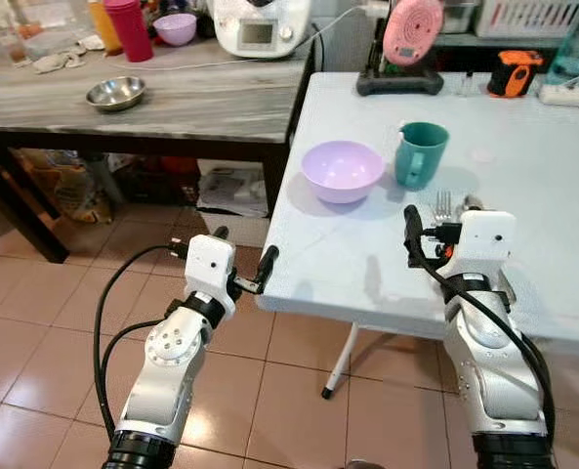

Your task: Setting the table

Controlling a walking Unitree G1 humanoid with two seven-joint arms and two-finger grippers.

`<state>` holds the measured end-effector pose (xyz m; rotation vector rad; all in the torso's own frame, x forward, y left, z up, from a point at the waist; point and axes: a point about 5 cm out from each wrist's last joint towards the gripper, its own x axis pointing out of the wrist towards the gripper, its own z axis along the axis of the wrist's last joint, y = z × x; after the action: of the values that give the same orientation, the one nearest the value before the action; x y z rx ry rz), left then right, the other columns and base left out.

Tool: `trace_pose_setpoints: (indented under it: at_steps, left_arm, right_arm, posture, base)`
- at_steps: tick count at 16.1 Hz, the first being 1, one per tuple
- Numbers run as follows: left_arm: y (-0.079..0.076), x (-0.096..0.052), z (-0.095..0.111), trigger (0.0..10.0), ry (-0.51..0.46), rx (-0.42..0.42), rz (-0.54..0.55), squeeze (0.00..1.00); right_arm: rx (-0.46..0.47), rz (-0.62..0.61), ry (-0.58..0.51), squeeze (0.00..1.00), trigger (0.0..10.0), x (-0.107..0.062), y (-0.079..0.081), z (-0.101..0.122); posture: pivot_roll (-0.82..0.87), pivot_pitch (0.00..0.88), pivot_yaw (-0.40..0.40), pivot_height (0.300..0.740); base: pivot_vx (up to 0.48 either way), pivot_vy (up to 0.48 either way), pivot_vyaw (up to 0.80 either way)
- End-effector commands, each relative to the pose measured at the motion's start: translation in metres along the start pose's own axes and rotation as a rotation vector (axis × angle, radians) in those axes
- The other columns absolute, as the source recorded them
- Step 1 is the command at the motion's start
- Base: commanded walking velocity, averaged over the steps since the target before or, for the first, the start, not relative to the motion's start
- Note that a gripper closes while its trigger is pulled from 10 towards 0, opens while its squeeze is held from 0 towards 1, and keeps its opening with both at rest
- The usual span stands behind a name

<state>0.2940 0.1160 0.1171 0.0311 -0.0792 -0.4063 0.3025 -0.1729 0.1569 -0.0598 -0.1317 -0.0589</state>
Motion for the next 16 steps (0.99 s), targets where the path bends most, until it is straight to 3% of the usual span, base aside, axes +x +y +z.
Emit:
trace_pose_setpoints:
  at_steps: [1,8,16]
  left_arm:
    - [0.004,-0.002,0.0,10.0,0.001,-0.002,0.007,0.0]
    - [-0.004,-0.006,-0.004,10.0,0.008,-0.018,-0.054,0.0]
    - [-0.016,-0.019,-0.001,10.0,0.004,-0.074,-0.157,0.0]
  right_arm:
    - [-0.004,0.015,-0.028,0.0,10.0,0.007,0.005,0.007]
    - [-0.056,0.057,-0.015,0.0,10.0,0.022,0.002,0.008]
    - [-0.237,0.274,0.037,0.0,10.0,0.06,0.01,0.017]
  posture:
    - [-0.21,0.087,0.062,0.74]
    - [-0.2,0.088,0.053,0.74]
    - [-0.16,0.168,0.041,0.74]
  base:
    - [0.0,0.0,0.46]
    - [0.0,0.0,0.12]
    - [0.0,0.0,0.0]
